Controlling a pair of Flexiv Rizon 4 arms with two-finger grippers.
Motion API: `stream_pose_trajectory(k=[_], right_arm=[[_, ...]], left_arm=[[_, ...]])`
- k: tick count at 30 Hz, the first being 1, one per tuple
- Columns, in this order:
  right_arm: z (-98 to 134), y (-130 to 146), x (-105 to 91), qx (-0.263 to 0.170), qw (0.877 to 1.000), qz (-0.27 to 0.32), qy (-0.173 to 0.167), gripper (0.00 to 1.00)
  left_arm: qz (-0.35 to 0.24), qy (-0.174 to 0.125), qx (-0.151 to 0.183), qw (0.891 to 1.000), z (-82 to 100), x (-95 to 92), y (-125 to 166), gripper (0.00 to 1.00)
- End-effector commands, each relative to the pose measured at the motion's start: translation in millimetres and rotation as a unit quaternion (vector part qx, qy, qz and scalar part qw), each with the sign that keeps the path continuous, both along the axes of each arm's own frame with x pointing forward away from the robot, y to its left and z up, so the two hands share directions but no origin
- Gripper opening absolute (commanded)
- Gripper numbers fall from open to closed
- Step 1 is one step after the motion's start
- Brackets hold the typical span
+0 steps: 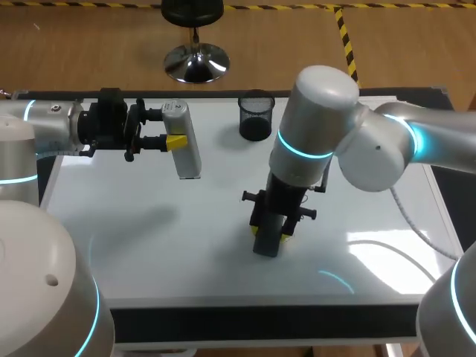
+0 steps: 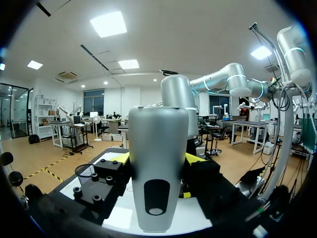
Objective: Pick up the inspection probe, press it on each red-marked spot on the whiteboard one by one, put down the probe, pick up the eraser, and wipe off all the red marks.
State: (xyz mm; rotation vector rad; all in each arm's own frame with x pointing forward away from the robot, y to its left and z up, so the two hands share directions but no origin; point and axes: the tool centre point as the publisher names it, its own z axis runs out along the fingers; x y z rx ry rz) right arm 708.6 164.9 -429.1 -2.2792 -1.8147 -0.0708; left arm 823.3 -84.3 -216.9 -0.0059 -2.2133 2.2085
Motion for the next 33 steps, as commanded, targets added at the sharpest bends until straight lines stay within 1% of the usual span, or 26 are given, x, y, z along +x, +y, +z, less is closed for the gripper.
stream_pose_trajectory(k=[1, 5, 9, 14, 17, 22, 25, 28, 33], right_arm=[[-30, -21, -11.9, 0.010, 1.000, -0.016, 0.011, 0.00], [-38, -37, -22.0, 0.015, 0.999, -0.037, 0.026, 0.00], [-40, -50, -29.6, 0.014, 0.998, -0.052, 0.037, 0.00], [-34, -67, -36.2, 0.010, 0.997, -0.067, 0.046, 0.00], [-22, -72, -36.6, 0.003, 0.997, -0.065, 0.038, 0.00], [5, -65, -26.5, -0.023, 0.998, -0.045, 0.026, 0.00], [14, -58, -15.4, -0.039, 0.998, -0.029, 0.026, 0.00], [18, -51, -3.5, -0.044, 0.999, -0.012, 0.026, 0.00], [16, -40, 15.1, -0.044, 0.998, 0.014, 0.031, 0.00]], left_arm=[[-0.001, 0.000, 0.000, 1.000, 0.9, 0.8, 0, 0.00], [-0.001, 0.000, 0.000, 1.000, 0.9, 0.8, 0, 0.00], [-0.001, 0.000, 0.000, 1.000, 0.9, 0.8, 0, 0.00], [-0.001, 0.000, 0.000, 1.000, 0.9, 0.8, 0, 0.00], [-0.001, 0.000, 0.000, 1.000, 0.9, 0.8, 0, 0.00], [-0.001, 0.000, 0.000, 1.000, 0.9, 0.8, 0, 0.00], [-0.001, 0.000, 0.000, 1.000, 0.9, 0.8, 0, 0.00], [-0.001, 0.000, 0.000, 1.000, 0.9, 0.8, 0, 0.00], [-0.001, 0.000, 0.000, 1.000, 0.9, 0.8, 0, 0.00]])
